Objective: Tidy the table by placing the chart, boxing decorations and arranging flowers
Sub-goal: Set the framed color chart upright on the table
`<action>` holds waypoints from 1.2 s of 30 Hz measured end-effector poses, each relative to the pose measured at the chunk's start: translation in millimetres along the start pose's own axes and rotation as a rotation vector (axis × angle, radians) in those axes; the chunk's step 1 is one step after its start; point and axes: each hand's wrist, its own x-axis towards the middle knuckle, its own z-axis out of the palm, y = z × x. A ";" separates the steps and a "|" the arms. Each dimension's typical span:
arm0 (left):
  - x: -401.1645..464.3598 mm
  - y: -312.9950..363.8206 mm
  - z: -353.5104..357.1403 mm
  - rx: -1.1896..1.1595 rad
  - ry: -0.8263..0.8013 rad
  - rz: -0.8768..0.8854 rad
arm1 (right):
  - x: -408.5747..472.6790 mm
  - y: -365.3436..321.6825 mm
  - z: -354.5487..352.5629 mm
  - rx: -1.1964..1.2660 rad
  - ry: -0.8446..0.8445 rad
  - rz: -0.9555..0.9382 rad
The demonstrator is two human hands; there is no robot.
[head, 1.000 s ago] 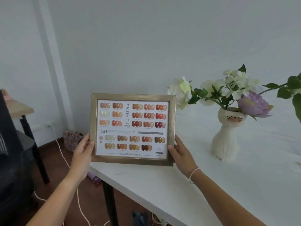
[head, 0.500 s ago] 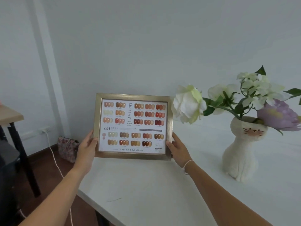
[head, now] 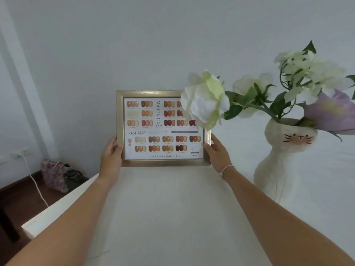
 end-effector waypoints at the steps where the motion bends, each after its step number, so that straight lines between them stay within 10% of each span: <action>1: 3.4 -0.9 6.2 -0.006 0.000 0.008 | 3.3 1.6 -2.7 0.012 0.019 -0.003; 36: 53.3 -44.5 66.0 -0.032 -0.035 -0.008 | 43.9 39.0 -21.9 -0.002 0.299 0.003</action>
